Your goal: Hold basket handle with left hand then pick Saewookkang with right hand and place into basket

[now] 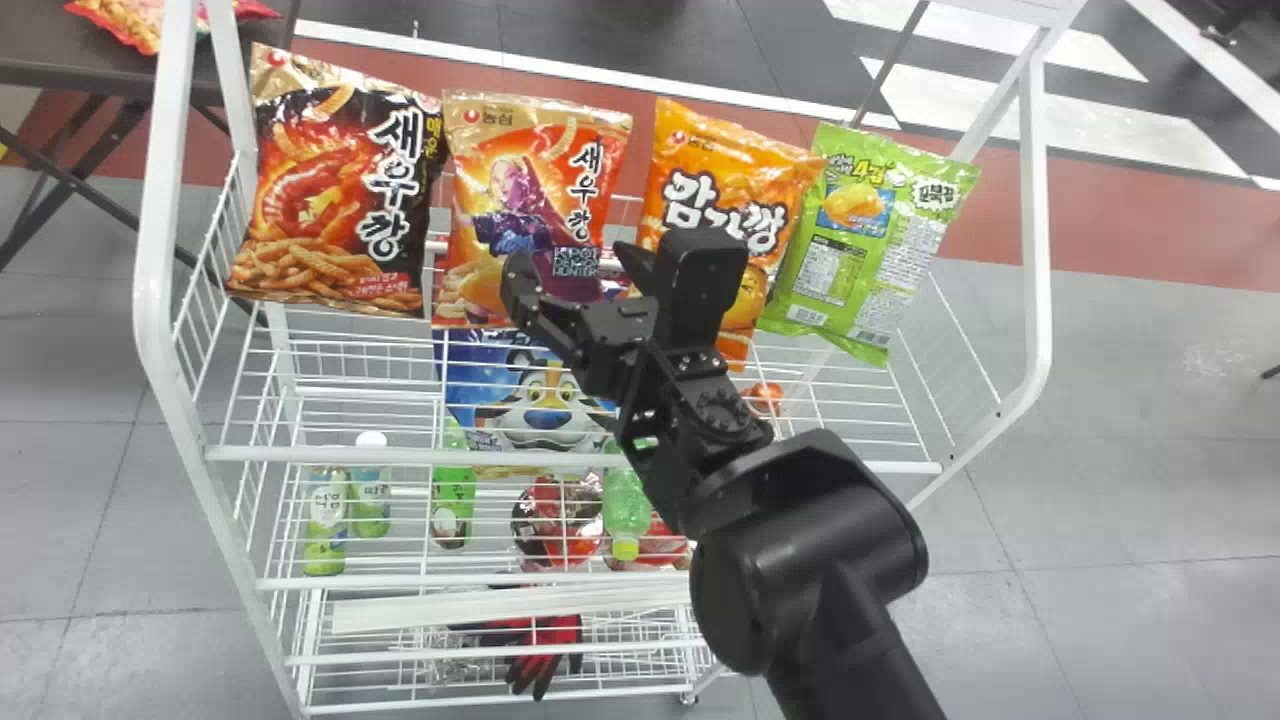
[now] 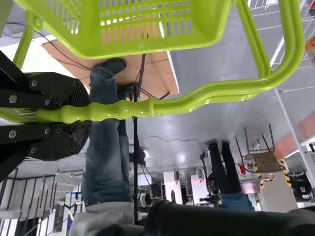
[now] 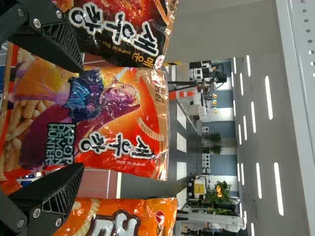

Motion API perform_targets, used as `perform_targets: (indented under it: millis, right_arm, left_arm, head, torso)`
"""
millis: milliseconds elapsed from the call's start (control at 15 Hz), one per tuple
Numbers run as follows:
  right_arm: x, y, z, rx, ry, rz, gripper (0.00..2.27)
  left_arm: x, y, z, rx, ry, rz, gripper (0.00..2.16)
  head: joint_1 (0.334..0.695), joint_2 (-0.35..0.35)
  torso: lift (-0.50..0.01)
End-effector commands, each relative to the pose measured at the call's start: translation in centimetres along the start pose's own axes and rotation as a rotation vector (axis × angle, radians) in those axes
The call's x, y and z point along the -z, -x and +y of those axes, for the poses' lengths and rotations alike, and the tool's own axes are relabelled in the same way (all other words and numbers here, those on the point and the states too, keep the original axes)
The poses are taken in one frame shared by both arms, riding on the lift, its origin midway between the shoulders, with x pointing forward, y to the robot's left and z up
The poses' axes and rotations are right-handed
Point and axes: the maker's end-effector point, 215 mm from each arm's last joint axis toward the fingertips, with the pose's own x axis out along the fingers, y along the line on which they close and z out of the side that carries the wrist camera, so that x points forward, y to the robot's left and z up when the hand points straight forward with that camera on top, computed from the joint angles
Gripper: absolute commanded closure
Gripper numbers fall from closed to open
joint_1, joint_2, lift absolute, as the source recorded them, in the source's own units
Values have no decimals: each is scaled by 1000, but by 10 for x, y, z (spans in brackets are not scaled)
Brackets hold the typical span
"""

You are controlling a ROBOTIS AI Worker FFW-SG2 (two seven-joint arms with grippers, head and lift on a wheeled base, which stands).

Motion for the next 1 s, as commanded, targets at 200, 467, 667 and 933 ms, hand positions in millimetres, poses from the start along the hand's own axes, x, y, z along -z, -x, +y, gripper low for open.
perform_targets:
  millis: [200, 467, 667, 933]
  right_arm:
    - [4, -27, 5, -13, 8, 23, 144]
    - [3, -46, 21, -31, 24, 32, 144]
    - [4, -54, 23, -4, 80, 36, 144]
    - [13, -62, 11, 33, 117, 65, 424]
  left_arm:
    - [1, -2, 2, 4, 11, 4, 1821]
    - [2, -3, 0, 10, 12, 7, 1821]
    - [2, -5, 1, 13, 17, 7, 1821]
    - [-1, -3, 4, 11, 17, 5, 1821]
  head:
    - [695, -284]
    - [695, -256]
    - [695, -229]
    - [695, -230]
  torso:
    - [-19]
    - [-19]
    - [-19]
    - [-19]
